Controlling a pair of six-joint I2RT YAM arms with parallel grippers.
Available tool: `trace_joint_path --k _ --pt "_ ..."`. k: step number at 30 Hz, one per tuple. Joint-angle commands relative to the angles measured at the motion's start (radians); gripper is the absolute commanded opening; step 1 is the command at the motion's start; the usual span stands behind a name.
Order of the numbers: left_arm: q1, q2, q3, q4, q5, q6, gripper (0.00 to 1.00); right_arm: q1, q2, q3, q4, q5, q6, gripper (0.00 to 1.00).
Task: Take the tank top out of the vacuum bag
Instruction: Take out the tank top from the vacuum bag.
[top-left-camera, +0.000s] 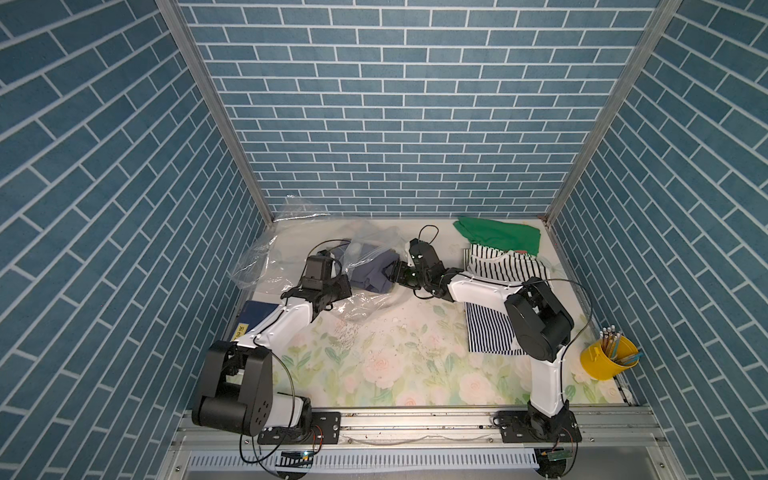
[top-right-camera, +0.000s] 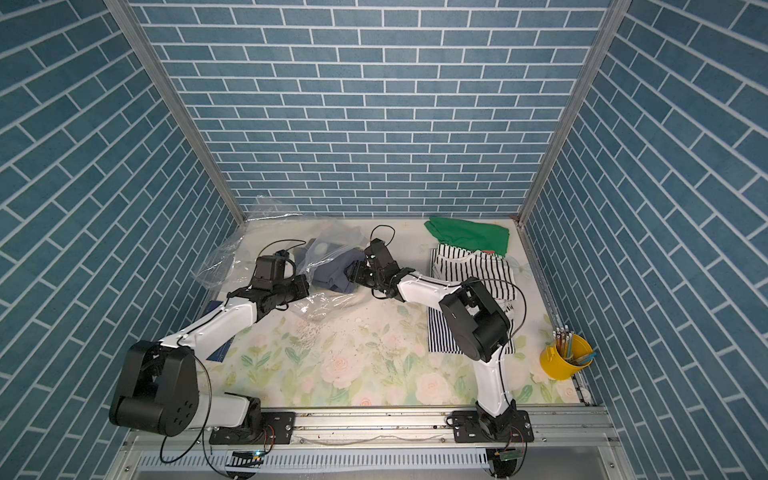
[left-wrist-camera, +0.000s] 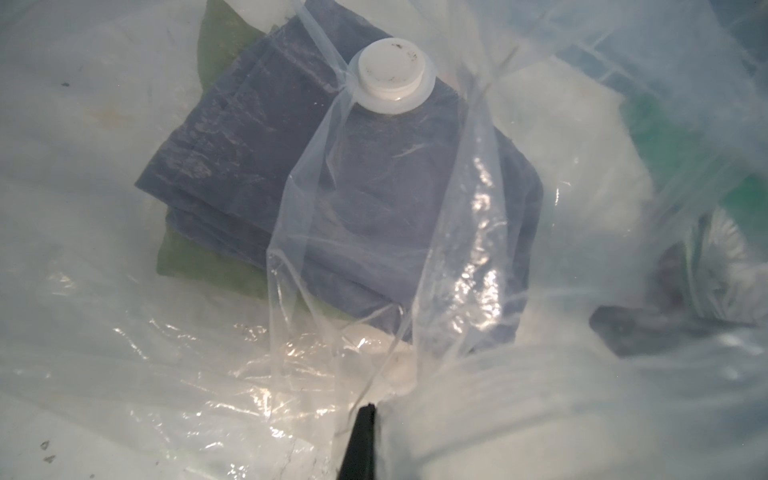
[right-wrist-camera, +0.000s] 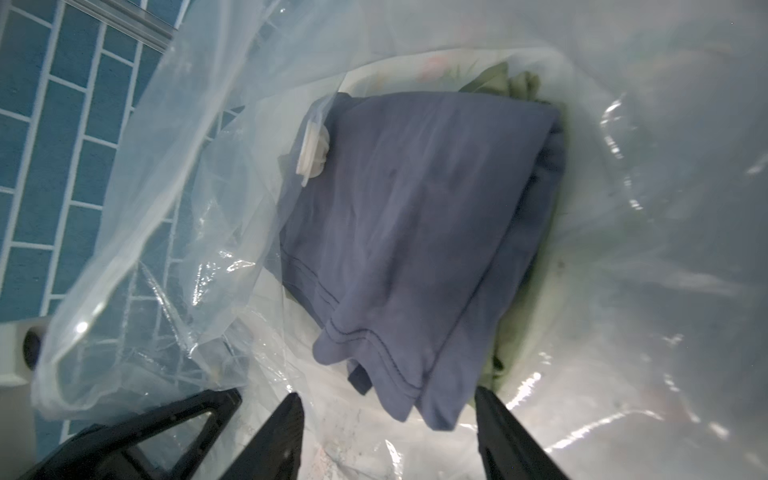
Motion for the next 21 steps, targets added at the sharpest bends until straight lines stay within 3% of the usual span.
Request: trace_joint_path --k 1,4,8,15,21 --pt "-0.002 0.013 0.003 0.030 0.025 0.018 0.00 0.001 0.041 0.032 0.017 0.020 0.087 0.66" --pt "-0.002 0.012 -0.001 0.042 0.022 0.012 0.00 -0.001 0.065 0.034 -0.022 0.033 0.119 0.70" --pt "-0.001 0.001 -0.031 0.053 0.019 0.003 0.00 -0.001 0.130 0.078 -0.035 0.005 0.152 0.61" --pt "-0.001 -0.004 -0.041 0.035 0.016 0.015 0.00 -0.003 0.233 0.191 -0.069 -0.024 0.180 0.29" --pt "0.000 0.018 -0.028 0.038 0.013 0.022 0.00 -0.006 0.187 0.163 -0.138 0.018 0.182 0.27"
